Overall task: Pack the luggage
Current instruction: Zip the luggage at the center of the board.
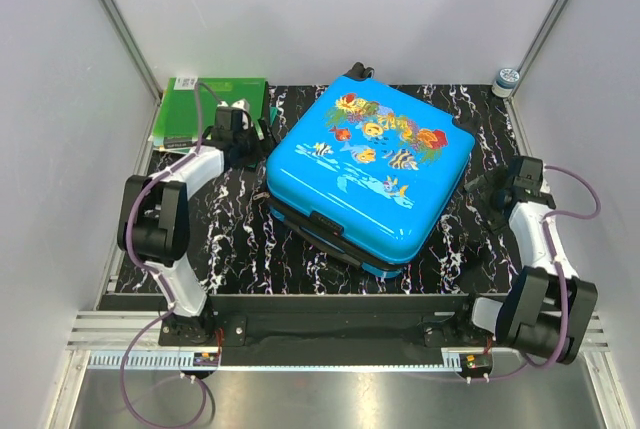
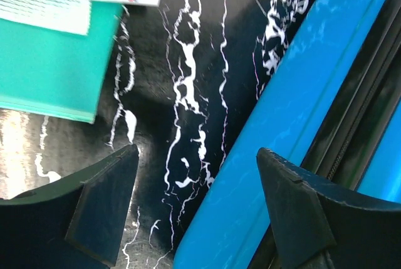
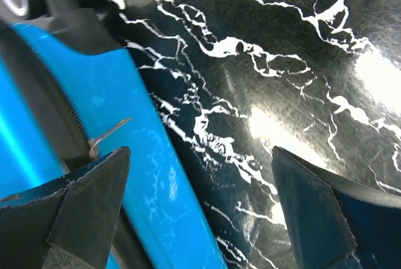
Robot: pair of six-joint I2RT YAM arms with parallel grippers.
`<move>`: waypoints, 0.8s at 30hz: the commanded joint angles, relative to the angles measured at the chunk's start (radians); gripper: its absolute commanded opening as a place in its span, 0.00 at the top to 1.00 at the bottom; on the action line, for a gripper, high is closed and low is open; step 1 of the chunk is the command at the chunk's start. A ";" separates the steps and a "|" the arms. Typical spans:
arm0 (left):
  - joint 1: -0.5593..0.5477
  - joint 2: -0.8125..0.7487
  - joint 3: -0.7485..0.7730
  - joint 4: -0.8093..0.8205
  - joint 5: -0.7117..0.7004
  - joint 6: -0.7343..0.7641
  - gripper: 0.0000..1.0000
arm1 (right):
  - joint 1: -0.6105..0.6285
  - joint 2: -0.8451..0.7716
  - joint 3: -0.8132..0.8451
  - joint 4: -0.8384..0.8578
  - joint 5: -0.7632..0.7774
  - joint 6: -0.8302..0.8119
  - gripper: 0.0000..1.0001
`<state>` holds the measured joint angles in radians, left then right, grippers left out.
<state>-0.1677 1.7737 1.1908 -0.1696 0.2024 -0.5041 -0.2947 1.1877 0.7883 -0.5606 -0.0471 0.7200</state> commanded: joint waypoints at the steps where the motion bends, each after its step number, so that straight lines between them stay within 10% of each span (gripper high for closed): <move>1: -0.045 0.003 0.044 0.002 0.012 0.044 0.20 | 0.002 0.077 0.002 0.119 -0.034 0.007 0.00; 24: -0.318 -0.339 -0.364 0.127 -0.060 -0.053 0.23 | 0.192 0.697 0.621 0.172 -0.178 -0.180 0.00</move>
<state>-0.3302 1.5089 0.8856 -0.0734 0.0208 -0.5053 -0.1768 1.7924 1.2629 -0.4713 -0.0181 0.6022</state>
